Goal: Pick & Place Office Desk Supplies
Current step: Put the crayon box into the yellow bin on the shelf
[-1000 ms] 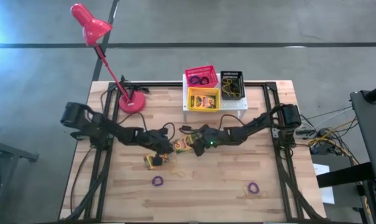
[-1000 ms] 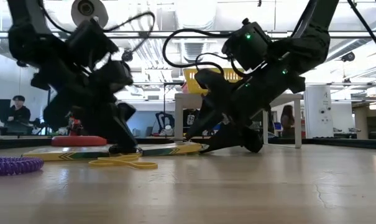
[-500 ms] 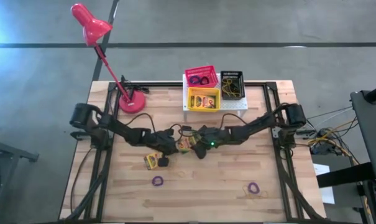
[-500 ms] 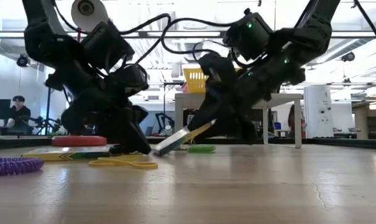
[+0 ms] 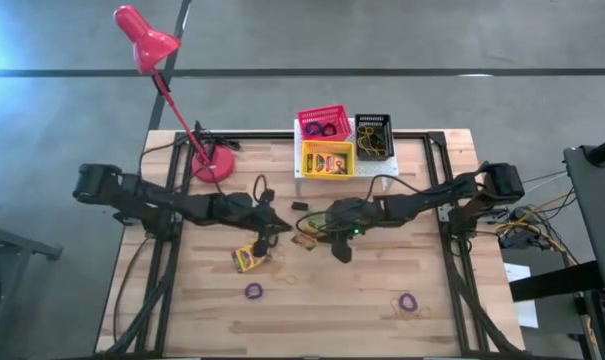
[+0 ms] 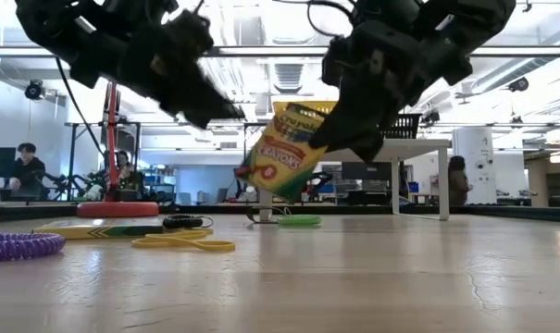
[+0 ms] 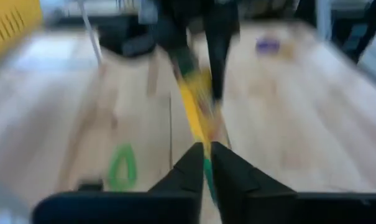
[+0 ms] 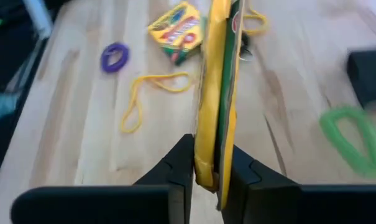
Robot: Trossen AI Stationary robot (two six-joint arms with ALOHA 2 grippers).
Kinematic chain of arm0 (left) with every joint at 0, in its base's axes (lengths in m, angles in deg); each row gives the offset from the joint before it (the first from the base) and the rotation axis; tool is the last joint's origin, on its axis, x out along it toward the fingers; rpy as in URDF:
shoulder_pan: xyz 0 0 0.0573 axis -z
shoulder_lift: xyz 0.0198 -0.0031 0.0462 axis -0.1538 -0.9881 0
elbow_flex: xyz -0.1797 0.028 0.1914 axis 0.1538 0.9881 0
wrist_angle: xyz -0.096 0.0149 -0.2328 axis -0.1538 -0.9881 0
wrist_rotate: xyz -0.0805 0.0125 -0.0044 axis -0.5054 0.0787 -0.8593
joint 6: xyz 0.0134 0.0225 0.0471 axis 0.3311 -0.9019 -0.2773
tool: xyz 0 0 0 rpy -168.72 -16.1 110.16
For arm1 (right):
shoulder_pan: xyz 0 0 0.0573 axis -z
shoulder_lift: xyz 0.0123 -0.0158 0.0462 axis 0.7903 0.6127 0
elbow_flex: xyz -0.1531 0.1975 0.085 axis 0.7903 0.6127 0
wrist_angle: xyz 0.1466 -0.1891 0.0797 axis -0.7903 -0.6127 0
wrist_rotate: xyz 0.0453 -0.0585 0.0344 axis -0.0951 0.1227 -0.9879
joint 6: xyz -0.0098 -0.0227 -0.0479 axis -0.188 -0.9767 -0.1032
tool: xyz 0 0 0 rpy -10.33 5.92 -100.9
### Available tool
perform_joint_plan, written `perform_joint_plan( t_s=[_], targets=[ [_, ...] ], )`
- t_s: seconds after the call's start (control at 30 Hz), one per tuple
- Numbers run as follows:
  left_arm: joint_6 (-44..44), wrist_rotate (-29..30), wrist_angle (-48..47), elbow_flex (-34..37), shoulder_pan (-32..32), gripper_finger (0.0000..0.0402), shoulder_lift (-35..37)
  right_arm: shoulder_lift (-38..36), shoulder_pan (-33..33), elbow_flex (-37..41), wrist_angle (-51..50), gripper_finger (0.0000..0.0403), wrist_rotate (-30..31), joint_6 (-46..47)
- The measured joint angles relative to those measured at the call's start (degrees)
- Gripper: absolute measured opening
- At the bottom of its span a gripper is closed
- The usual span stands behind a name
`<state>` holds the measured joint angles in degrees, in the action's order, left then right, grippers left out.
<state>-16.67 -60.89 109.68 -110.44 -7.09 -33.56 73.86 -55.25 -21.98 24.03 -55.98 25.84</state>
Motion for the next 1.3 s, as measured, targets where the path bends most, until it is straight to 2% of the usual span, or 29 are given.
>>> perform_joint_plan(
  t_s=[0.1, 0.2, 0.43, 0.53, 0.6, 0.7, 0.8, 1.0, 1.17, 1.3],
  targets=[
    [-0.16, -1.3, 8.12, -0.02, -1.07, 0.0085, -1.11, -0.56, 0.09, -0.29, -1.34, 0.0048, -2.61, -4.68],
    [0.35, -1.96, 11.53, -1.29, -1.84, 0.0142, -2.78, -0.05, 0.22, -1.25, -2.57, 0.0047, -3.52, -6.67],
    [4.55, -9.41, 7.88, -8.7, -2.16, 0.0266, -12.65, 1.76, 0.32, -4.55, -4.06, 0.004, -2.96, -10.59],
    [4.65, -9.62, 1.35, -12.6, -2.16, 0.0295, -15.51, 1.72, 0.42, -5.15, -6.24, 0.0044, -2.87, -11.12],
    [4.19, -9.62, -3.79, -14.71, -2.18, 0.03, -16.63, 1.76, 0.46, -5.79, -6.17, 0.0046, -2.83, -11.71],
    [1.91, -9.64, -9.37, -17.46, -2.14, 0.0285, -17.22, 1.74, 0.43, -6.24, -7.32, 0.0047, -2.85, -11.77],
    [0.61, -9.67, -11.72, -18.48, -2.11, 0.0244, -17.28, 1.93, 0.42, -6.23, -7.29, 0.0046, -2.85, -11.94],
    [0.03, -11.95, -11.87, -18.4, -2.11, 0.0127, -17.29, 2.0, 0.42, -6.17, -7.24, 0.0047, -2.85, -11.92],
    [0.37, -12.4, -11.95, -18.39, -2.11, 0.0031, -17.29, 1.98, 0.68, -6.15, -8.26, 0.0082, -2.86, -10.48],
    [2.47, -12.12, -12.08, -18.03, -2.11, 0.0025, -16.41, 1.98, 0.65, -4.64, -11.06, 0.0128, -2.66, -6.64]
  ],
)
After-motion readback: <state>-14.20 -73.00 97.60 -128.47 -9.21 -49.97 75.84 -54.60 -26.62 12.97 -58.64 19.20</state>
